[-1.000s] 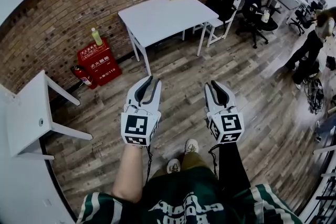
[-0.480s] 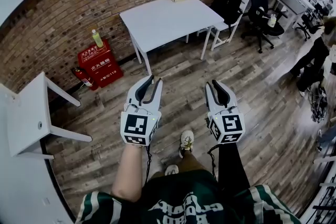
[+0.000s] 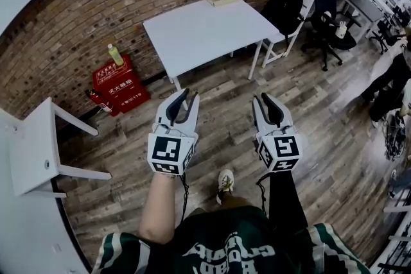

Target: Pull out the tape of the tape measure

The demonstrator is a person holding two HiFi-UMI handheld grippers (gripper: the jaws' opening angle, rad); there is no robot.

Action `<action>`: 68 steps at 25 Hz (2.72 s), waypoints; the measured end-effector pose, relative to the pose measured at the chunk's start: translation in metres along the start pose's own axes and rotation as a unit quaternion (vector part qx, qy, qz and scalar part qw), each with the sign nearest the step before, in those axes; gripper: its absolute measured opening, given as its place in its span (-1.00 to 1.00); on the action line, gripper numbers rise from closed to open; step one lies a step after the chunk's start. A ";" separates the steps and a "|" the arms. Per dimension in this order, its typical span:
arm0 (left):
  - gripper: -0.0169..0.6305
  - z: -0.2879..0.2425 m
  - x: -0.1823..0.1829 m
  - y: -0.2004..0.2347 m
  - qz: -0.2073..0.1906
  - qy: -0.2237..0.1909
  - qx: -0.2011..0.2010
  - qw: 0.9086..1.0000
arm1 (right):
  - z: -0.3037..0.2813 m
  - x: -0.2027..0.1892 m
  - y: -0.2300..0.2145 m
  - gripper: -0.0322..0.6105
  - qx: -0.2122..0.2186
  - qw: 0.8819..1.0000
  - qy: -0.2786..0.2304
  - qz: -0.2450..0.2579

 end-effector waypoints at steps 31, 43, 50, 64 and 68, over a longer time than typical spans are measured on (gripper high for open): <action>-0.71 -0.159 0.003 0.066 -0.009 0.014 0.050 0.999 | -0.172 0.005 -0.104 -0.54 0.051 0.998 -0.018 -0.025; -0.71 -0.257 -0.011 0.151 -0.008 0.014 0.035 0.999 | -0.292 0.009 -0.124 -0.52 0.044 0.999 -0.009 -0.020; -0.71 -0.334 -0.007 0.215 -0.014 0.014 0.011 1.000 | -0.379 0.024 -0.138 -0.51 0.031 0.999 -0.010 -0.023; -0.71 -0.440 -0.021 0.319 -0.027 0.013 -0.051 0.998 | -0.511 0.027 -0.143 -0.48 0.003 1.000 0.010 -0.029; -0.70 -0.449 -0.035 0.333 -0.018 0.015 -0.060 0.998 | -0.527 0.023 -0.139 -0.47 -0.001 0.999 0.015 -0.028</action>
Point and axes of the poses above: the fingertips, and each gripper's own axes: z backward along the fingers, y to its left, x out of its top, the point moved 10 cm from there along z, backward along the fingers, and after that the axes turned 3 degrees about y, right-handed, at the moved point
